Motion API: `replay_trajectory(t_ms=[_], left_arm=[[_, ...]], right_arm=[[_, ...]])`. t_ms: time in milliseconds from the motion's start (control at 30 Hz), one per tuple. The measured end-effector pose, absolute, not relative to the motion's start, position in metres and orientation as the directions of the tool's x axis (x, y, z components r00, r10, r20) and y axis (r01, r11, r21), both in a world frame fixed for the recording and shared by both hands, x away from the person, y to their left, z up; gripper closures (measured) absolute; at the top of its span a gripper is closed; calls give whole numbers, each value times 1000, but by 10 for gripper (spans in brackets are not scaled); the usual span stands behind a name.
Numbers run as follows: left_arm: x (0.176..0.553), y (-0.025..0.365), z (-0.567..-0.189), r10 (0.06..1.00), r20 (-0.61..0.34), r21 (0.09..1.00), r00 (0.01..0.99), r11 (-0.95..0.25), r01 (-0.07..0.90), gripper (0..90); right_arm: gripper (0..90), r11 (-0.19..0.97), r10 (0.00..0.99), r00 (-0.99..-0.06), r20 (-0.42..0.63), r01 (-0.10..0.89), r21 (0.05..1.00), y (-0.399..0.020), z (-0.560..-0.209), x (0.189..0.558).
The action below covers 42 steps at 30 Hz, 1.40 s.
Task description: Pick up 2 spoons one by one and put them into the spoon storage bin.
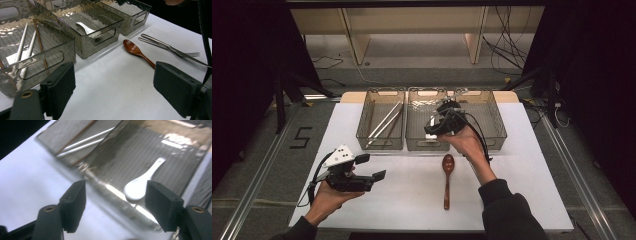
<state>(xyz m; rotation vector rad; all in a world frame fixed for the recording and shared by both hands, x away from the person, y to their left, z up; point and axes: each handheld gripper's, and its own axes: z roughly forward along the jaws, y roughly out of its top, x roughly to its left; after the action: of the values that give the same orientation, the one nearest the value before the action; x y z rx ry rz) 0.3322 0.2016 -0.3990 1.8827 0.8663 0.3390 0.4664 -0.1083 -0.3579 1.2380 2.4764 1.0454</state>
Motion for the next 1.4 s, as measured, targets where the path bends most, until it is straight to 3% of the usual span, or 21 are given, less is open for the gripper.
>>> replay_trajectory(t_ms=[300, 667, 1067, 1400], left_arm=[[332, 202, -399, 698, -138, 875, 702, -247, 418, 171], [332, 202, -398, 696, -136, 875, 705, -249, 415, 170], [331, 201, -398, 696, -136, 876, 705, -247, 414, 171], [331, 201, -399, 696, -135, 875, 705, -250, 415, 170]], right_arm=[[588, 470, 673, -724, 152, 577, 667, -117, -377, 410], [894, 521, 681, -715, 155, 623, 584, -131, -419, 386], [900, 630, 650, -745, 147, 637, 444, -120, -458, 368], [900, 658, 644, -754, 128, 632, 409, -119, -466, 363]])
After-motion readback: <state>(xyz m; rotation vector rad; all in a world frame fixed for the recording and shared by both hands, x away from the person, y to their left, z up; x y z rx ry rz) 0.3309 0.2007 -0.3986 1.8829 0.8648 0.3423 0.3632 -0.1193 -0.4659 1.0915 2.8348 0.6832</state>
